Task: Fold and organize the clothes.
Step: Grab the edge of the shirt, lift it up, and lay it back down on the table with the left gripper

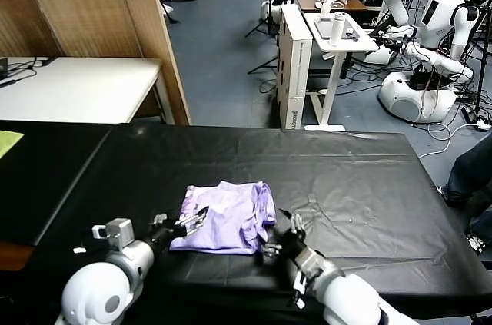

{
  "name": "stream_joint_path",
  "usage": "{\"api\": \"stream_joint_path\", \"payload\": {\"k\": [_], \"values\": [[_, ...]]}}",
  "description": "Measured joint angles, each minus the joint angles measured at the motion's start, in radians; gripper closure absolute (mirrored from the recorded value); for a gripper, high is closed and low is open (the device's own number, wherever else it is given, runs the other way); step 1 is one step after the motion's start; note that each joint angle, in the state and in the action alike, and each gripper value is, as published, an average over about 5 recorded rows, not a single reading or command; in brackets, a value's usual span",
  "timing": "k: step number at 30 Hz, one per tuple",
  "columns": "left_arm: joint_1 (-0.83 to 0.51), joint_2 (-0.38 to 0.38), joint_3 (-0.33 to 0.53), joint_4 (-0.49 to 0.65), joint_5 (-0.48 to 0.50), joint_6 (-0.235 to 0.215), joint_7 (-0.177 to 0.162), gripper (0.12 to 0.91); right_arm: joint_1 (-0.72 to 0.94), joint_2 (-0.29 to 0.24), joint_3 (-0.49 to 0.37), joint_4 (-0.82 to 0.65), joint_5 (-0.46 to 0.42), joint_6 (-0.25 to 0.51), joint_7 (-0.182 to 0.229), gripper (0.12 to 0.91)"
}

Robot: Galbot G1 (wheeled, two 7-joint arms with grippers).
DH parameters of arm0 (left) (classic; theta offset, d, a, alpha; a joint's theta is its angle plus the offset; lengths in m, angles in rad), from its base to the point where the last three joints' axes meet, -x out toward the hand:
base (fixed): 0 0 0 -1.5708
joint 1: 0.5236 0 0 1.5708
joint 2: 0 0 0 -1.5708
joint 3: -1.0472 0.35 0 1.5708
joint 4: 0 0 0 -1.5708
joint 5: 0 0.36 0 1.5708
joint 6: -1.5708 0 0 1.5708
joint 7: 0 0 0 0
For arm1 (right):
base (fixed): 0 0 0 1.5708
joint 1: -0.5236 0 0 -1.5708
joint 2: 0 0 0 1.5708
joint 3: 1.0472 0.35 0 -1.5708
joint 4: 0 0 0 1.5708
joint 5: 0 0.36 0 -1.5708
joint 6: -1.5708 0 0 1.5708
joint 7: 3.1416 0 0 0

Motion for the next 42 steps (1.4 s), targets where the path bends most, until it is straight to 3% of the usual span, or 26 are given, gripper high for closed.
{"api": "stream_joint_path", "payload": {"k": [7, 11, 16, 20, 25, 30, 33, 38, 42], "values": [[-0.004, -0.001, -0.001, -0.001, 0.012, 0.0, 0.004, 0.123, -0.088, 0.005, 0.123, 0.075, 0.147, 0.064, -0.021, 0.118], [-0.002, -0.005, 0.002, 0.0, 0.022, 0.0, 0.007, 0.123, -0.076, 0.025, 0.139, 0.07, 0.19, 0.08, -0.009, 0.118], [0.005, -0.009, 0.004, 0.01, 0.034, 0.0, 0.008, 0.123, -0.036, 0.061, 0.09, 0.026, 0.146, 0.073, -0.016, 0.118], [0.016, -0.01, 0.004, 0.012, 0.043, 0.0, 0.012, 0.123, -0.012, 0.073, 0.031, 0.012, 0.105, 0.064, -0.051, 0.118], [0.021, -0.011, 0.003, 0.012, 0.048, 0.0, 0.014, 0.123, 0.006, 0.054, -0.023, 0.015, 0.042, 0.067, -0.101, 0.118], [0.02, -0.016, 0.005, 0.014, 0.054, 0.0, 0.015, 0.123, 0.037, 0.021, -0.069, 0.002, 0.019, 0.064, -0.11, 0.119], [0.024, -0.022, 0.006, 0.015, 0.062, 0.0, 0.018, 0.123, 0.062, 0.01, -0.096, -0.009, 0.017, 0.061, -0.11, 0.158], [0.035, -0.033, 0.006, 0.016, 0.079, 0.0, 0.025, 0.123, 0.102, 0.004, -0.13, -0.024, 0.009, 0.061, -0.111, 0.308], [0.041, -0.037, 0.005, 0.015, 0.087, 0.0, 0.029, 0.123, 0.128, 0.001, -0.149, -0.031, 0.004, 0.061, -0.112, 0.353]]}}
